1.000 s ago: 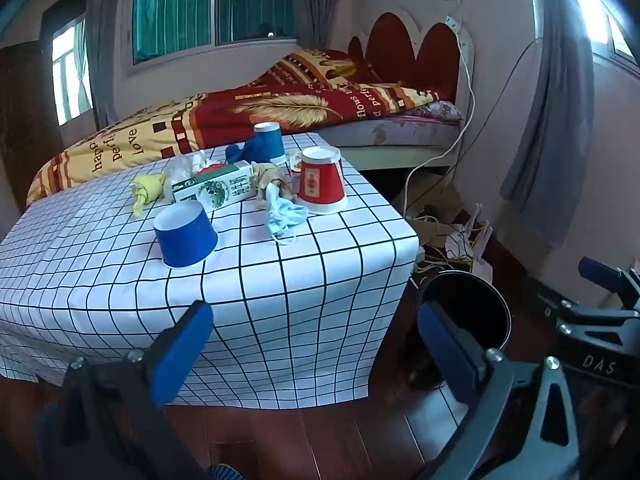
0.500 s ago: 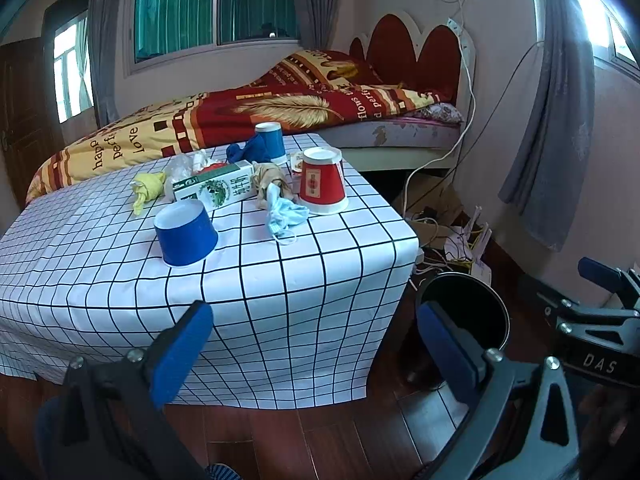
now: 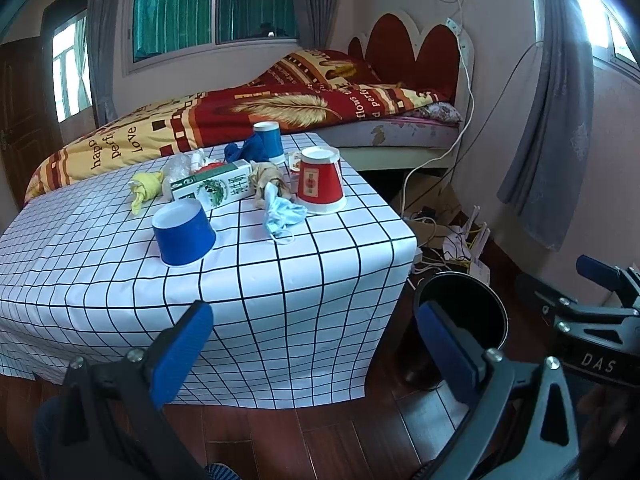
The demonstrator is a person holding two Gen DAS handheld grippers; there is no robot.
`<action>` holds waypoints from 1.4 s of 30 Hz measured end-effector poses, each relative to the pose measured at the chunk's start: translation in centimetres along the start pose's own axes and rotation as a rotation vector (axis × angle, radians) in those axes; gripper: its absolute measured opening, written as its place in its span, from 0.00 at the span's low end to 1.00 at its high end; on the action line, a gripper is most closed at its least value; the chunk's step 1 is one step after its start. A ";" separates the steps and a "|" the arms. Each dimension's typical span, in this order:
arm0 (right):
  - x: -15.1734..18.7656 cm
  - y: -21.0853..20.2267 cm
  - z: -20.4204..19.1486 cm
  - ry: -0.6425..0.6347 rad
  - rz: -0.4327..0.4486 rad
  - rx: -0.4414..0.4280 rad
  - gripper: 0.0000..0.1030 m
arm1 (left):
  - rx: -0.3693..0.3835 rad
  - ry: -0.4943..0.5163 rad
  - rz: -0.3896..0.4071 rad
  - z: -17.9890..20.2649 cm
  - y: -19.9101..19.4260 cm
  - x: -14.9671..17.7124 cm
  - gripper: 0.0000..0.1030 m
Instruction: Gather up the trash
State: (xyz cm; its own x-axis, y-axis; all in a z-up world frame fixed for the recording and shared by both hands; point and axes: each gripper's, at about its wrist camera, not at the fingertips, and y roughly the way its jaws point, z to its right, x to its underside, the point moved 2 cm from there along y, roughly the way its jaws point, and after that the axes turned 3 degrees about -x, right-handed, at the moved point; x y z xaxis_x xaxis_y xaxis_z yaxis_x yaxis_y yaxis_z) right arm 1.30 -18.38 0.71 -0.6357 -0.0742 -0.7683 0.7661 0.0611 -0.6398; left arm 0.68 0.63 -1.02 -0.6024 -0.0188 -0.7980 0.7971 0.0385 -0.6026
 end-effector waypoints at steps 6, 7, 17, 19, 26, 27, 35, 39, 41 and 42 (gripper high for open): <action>-0.1 0.1 -0.1 -0.004 -0.001 -0.006 1.00 | 0.002 0.005 0.001 0.4 -0.1 -0.1 1.00; -0.1 0.1 -0.2 -0.005 -0.001 -0.006 1.00 | 0.000 0.005 0.000 0.1 0.0 -0.1 1.00; -0.2 0.2 -0.2 -0.005 -0.003 -0.007 1.00 | 0.009 0.017 0.001 0.3 -0.1 -0.1 1.00; -0.2 0.2 -0.2 -0.006 -0.002 -0.006 1.00 | 0.012 0.017 0.003 0.4 -0.2 -0.1 1.00; -0.2 0.2 -0.1 -0.005 -0.002 -0.007 1.00 | 0.010 0.011 0.000 0.3 0.0 -0.1 1.00; -0.2 0.2 -0.2 -0.006 -0.001 -0.005 1.00 | 0.009 0.012 -0.001 0.4 0.0 -0.1 1.00; -0.2 0.2 -0.3 -0.007 -0.003 -0.007 1.00 | 0.007 0.009 0.002 0.3 -0.1 0.0 1.00; -0.2 0.2 -0.3 -0.008 -0.004 -0.006 1.00 | 0.007 0.006 0.003 0.3 -0.2 0.0 1.00; -0.1 0.3 -0.4 -0.007 -0.005 -0.007 1.00 | 0.007 0.010 0.003 0.5 -0.2 0.1 1.00; -0.2 0.3 -0.4 -0.008 -0.004 -0.007 1.00 | 0.006 0.011 0.003 0.6 -0.3 0.1 1.00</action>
State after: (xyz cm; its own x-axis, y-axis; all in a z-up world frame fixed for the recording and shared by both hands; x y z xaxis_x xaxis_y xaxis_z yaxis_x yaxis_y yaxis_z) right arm 1.57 -17.98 0.65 -0.6383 -0.0824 -0.7653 0.7626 0.0677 -0.6433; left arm 0.40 0.06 -0.95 -0.6001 -0.0074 -0.7999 0.7994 0.0320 -0.6000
